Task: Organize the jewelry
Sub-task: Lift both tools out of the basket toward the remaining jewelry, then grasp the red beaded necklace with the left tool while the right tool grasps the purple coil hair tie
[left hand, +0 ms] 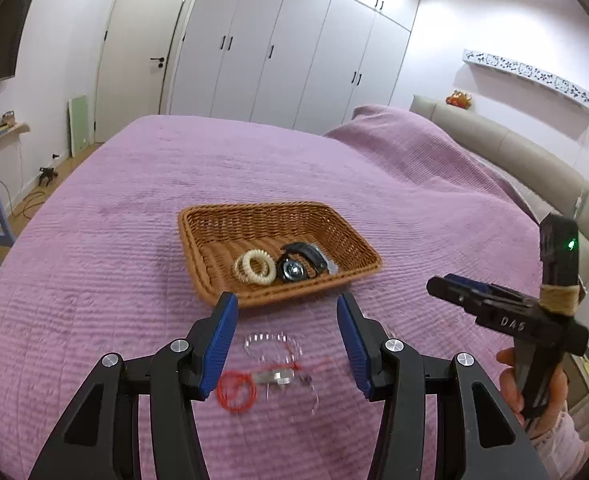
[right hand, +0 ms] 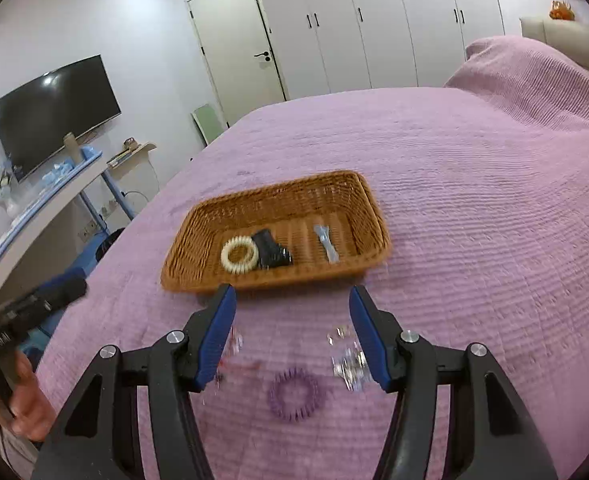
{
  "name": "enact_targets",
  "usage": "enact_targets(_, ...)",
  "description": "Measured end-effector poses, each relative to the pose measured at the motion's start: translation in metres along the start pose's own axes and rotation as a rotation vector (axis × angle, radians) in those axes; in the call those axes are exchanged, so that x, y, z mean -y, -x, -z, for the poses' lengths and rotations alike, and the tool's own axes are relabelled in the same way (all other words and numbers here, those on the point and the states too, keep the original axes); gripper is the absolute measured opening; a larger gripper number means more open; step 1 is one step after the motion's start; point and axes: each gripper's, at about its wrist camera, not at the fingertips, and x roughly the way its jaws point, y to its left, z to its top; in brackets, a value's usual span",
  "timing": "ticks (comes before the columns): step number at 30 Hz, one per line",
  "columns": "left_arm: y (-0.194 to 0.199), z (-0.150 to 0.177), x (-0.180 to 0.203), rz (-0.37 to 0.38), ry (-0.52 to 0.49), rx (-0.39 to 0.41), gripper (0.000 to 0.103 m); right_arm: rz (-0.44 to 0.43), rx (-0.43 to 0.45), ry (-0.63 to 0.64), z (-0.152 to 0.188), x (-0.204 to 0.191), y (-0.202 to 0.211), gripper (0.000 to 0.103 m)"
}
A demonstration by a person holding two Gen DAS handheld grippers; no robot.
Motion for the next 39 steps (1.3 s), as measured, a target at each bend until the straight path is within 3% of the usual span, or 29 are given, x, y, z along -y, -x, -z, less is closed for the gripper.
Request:
enact_targets(6, 0.005, 0.038, -0.023, -0.016, 0.058, -0.038, 0.053, 0.023, -0.043, 0.043, 0.041, -0.003, 0.0, 0.062)
enact_targets(12, -0.034, 0.07, -0.06, -0.043, 0.146, -0.155, 0.053, 0.044, -0.119, 0.035, 0.078, 0.008, -0.029, 0.062)
enact_targets(18, -0.07, 0.08, -0.073, -0.054, 0.17, -0.258, 0.053, 0.062, -0.195, 0.038, 0.088, 0.014, -0.066, 0.06)
enact_targets(26, -0.099, 0.077, -0.064, -0.054, 0.142, -0.307, 0.052, 0.047, -0.249, 0.055, 0.089, 0.01, -0.091, 0.047)
enact_targets(31, -0.117, 0.072, -0.059, -0.08, 0.111, -0.331, 0.043, 0.058, -0.263, 0.058, 0.088, 0.007, -0.104, 0.043)
enact_targets(35, -0.123, 0.069, -0.056, -0.094, 0.091, -0.34, 0.041, 0.079, -0.265, 0.075, 0.087, 0.004, -0.109, 0.043)
enact_targets(38, -0.124, 0.068, -0.054, -0.117, 0.077, -0.341, 0.032, 0.104, -0.263, 0.098, 0.085, -0.001, -0.113, 0.04)
enact_targets(39, -0.124, 0.068, -0.054, -0.124, 0.074, -0.339, 0.024, 0.109, -0.261, 0.106, 0.085, -0.003, -0.114, 0.038)
